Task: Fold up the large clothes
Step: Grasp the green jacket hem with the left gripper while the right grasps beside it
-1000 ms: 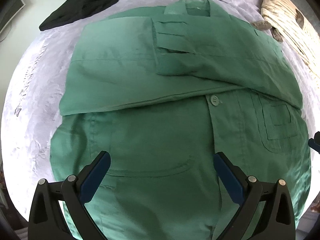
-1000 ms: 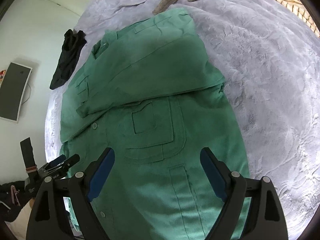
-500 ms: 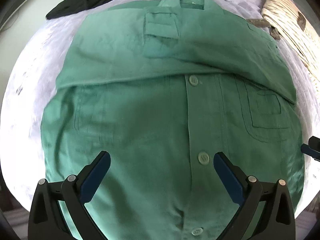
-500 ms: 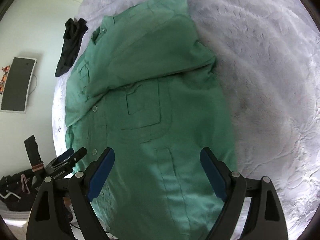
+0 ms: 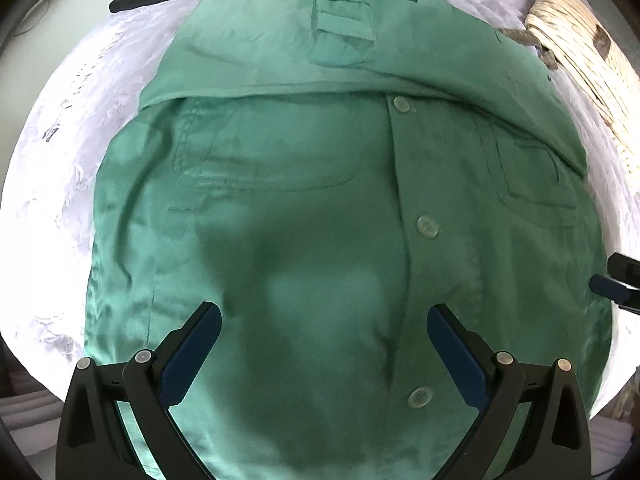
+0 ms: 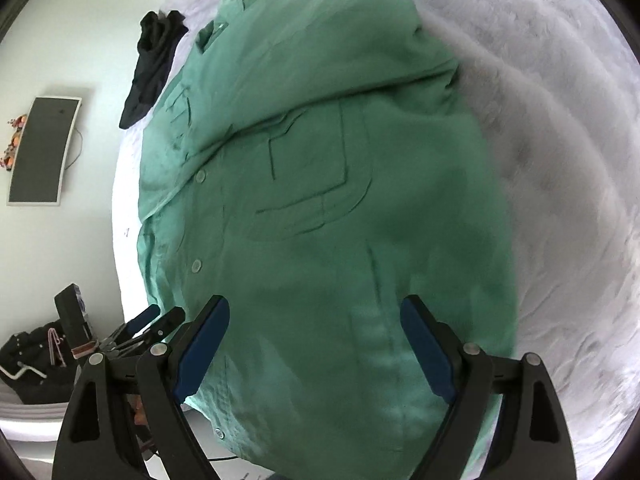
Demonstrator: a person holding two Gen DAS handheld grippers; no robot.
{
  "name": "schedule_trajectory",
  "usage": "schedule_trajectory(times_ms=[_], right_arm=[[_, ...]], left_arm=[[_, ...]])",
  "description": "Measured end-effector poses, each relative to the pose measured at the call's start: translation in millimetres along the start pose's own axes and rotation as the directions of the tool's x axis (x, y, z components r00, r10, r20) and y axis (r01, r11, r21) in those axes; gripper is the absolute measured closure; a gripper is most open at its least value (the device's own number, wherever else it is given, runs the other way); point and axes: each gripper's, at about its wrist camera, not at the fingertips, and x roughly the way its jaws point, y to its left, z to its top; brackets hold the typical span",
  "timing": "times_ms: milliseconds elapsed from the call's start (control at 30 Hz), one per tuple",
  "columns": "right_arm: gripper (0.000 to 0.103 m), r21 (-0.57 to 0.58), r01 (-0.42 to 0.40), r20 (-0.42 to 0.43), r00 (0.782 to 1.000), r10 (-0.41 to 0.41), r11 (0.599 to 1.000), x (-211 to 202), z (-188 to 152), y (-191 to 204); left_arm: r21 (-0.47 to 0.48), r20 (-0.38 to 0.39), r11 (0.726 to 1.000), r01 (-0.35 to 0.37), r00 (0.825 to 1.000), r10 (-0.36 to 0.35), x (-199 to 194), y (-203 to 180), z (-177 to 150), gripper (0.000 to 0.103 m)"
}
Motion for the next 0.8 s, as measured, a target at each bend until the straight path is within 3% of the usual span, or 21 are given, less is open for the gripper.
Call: schedule_trajectory(times_ms=[333,533,800], right_arm=[[0.013,0.018,-0.043,0.018,0.999,0.043,0.999,12,-45,27],[0.013,0.034,-0.019,0.032,0.999,0.018,0.999,7,-64,28],[0.013,0.132,0.062,0.101,0.992,-0.076,0.989,-35,-89,-2]], left_arm=[[-0.044,0.037,0.999,0.000,0.999,0.002,-20,68,-41,0.000],[-0.105,0.054,0.994,-0.013,0.998,0.019,-32,126,-61,0.000],[-0.196,-0.018,0.980,0.038,0.999,-0.042,-26,182,-91,0.000]])
